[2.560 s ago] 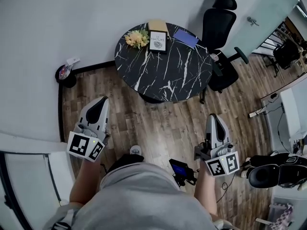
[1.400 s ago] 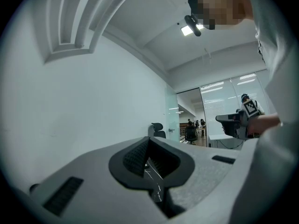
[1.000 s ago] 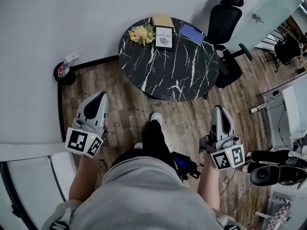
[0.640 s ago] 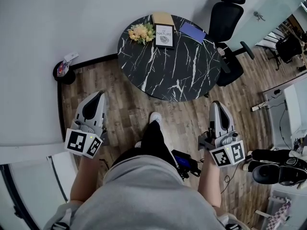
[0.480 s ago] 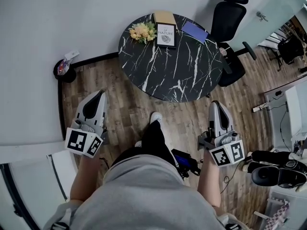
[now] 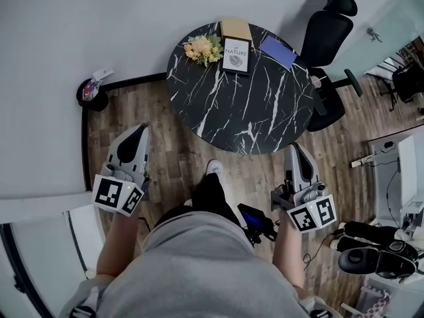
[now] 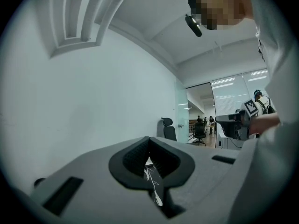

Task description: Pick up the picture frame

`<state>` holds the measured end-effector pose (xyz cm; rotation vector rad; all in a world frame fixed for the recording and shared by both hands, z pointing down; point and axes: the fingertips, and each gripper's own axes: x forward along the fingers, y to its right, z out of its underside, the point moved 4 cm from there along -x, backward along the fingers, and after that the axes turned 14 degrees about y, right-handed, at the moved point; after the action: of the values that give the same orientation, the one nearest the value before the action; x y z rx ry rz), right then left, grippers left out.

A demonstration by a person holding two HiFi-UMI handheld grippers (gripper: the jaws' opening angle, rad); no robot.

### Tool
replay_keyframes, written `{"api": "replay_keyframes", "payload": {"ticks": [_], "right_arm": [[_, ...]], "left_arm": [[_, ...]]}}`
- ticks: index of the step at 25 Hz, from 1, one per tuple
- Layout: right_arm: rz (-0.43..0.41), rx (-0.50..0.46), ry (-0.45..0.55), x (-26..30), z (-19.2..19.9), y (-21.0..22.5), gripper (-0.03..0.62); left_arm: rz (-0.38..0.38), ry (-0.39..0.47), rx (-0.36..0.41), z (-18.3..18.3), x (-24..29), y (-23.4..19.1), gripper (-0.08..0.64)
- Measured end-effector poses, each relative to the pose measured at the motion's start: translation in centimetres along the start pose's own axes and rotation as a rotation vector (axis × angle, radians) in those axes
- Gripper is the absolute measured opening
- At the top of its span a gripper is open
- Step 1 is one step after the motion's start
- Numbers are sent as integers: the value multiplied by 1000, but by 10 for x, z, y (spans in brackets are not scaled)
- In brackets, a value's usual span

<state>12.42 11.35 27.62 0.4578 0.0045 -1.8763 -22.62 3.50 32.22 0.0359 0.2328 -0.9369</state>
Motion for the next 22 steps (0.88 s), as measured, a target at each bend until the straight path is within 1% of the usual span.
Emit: {"api": "replay_keyframes", "payload": {"ticks": [5,10,22], "right_arm": [[-32,6,-2,33,4,25,26],[-56,13,-10,64,7,49,26],[-95,51,-5,119,18,108,26]], "left_arm": [[-28,6,9,5,28,-7,8],[-54,-5,9,14,53,-14,8],[-84,-5,32,24,119,-21,8]]}}
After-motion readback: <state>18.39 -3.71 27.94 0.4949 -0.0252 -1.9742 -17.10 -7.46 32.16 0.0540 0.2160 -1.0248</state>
